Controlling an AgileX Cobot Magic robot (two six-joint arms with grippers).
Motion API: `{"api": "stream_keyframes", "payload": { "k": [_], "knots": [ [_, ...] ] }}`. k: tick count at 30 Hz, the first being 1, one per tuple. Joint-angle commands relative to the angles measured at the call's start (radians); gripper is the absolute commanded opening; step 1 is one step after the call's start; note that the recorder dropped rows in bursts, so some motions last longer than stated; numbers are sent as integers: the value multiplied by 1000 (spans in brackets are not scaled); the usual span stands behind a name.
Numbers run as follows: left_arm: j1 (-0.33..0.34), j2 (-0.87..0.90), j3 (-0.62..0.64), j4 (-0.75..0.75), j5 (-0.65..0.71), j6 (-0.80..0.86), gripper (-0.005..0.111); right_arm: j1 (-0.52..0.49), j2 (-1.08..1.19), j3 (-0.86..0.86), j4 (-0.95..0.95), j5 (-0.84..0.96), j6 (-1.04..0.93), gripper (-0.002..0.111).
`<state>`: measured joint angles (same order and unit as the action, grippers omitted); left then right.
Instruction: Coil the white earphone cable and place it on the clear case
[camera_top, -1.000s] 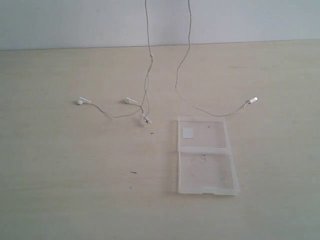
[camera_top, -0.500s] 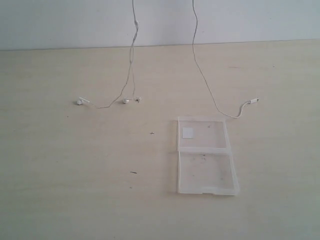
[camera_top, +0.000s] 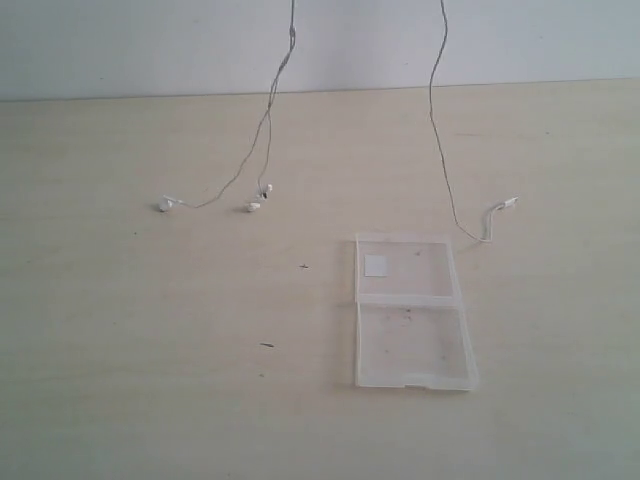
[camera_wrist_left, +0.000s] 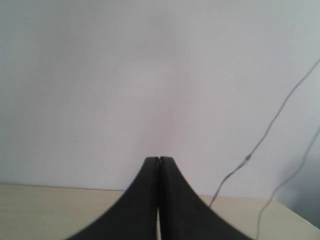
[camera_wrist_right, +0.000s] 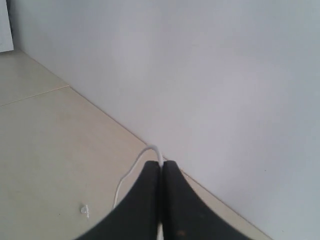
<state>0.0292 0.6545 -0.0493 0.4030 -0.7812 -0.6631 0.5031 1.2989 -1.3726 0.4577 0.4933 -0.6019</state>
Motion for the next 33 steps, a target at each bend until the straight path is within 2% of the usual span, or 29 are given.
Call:
{"api": "stream_keyframes", "payload": {
  "k": [1,6,10,13,17,19,24,29,33],
  "knots": [
    [-7,218,-82,197,-206,-56,0,-5,-4,-7,-4,8,29,0],
    [-7,427,-181,287,-230,-50,1,-5,-4,-7,-4,6,29,0],
    [-17,553,-289,431,-313,-50,15,-5,-4,-7,-4,6,29,0],
    [-56,645,-364,431,-315,-39,37,-5,-4,-7,0,4,32,0],
    [-104,754,-453,424,-309,13,77,-5,-4,-7,0,4,53,0],
    [-128,802,-496,438,-304,80,85,-5,-4,-7,-4,4,54,0],
    [-194,918,-566,461,-300,257,86,-5,-4,-7,-19,4,54,0],
    [-240,989,-616,447,-300,270,86,-5,19,-7,-19,6,91,0],
    [-240,1023,-638,441,-306,263,86,-5,40,-7,-17,-49,111,0]
  ]
}}
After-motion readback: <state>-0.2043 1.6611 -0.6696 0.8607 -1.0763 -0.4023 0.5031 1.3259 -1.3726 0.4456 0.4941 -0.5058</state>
